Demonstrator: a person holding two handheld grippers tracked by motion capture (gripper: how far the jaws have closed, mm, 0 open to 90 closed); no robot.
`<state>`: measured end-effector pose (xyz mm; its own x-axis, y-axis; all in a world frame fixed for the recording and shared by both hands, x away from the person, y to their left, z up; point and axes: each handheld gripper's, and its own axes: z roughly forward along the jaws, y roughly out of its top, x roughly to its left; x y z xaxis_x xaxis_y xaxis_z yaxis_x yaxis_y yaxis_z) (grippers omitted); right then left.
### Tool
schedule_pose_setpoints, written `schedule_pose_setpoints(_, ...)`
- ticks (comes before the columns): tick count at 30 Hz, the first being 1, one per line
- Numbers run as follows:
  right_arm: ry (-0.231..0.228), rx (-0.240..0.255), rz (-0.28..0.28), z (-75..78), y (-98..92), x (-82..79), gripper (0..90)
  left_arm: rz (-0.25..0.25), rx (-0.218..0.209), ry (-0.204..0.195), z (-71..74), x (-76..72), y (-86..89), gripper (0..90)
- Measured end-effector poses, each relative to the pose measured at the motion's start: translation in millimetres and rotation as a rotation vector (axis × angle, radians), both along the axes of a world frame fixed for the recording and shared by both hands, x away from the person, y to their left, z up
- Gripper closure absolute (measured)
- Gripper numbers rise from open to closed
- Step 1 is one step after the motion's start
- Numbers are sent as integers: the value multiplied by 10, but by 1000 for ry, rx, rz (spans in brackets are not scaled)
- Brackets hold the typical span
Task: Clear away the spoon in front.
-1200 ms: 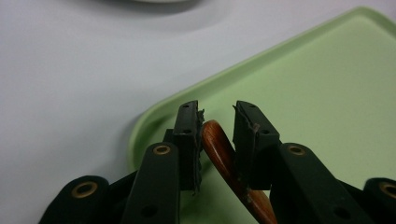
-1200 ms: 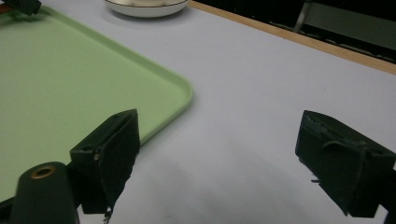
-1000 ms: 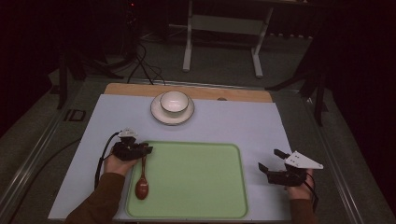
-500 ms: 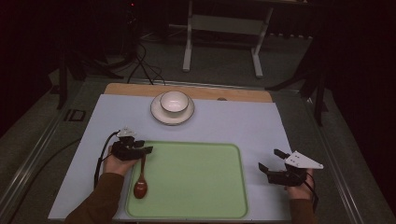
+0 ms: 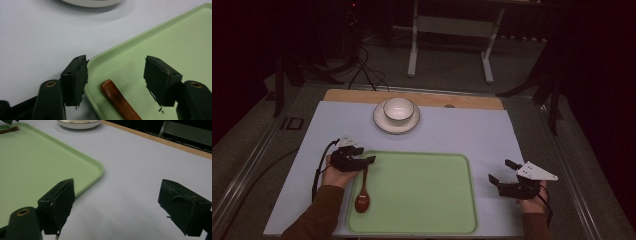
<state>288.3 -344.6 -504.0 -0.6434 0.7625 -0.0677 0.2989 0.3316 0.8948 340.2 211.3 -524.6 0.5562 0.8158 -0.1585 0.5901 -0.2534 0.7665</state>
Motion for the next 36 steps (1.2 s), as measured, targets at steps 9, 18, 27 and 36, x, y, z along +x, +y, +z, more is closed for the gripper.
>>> schedule_pose_setpoints(9, -3, 1, -2, 2, -3, -1, 137, 27, 13, -55, 76, -42, 22, 331)
schedule_pose_setpoints(18, -4, 5, -7, 6, -10, -3, 137, 58, 17, -125, 166, -104, 46, 332)
schedule_pose_setpoints(27, -8, 7, -8, 10, -19, -3, 137, 94, 26, -193, 262, -179, 105, 333)
schedule_pose_setpoints(36, -16, 15, -11, 18, -33, -5, 137, 163, 0, -258, 358, -279, 292, 332)
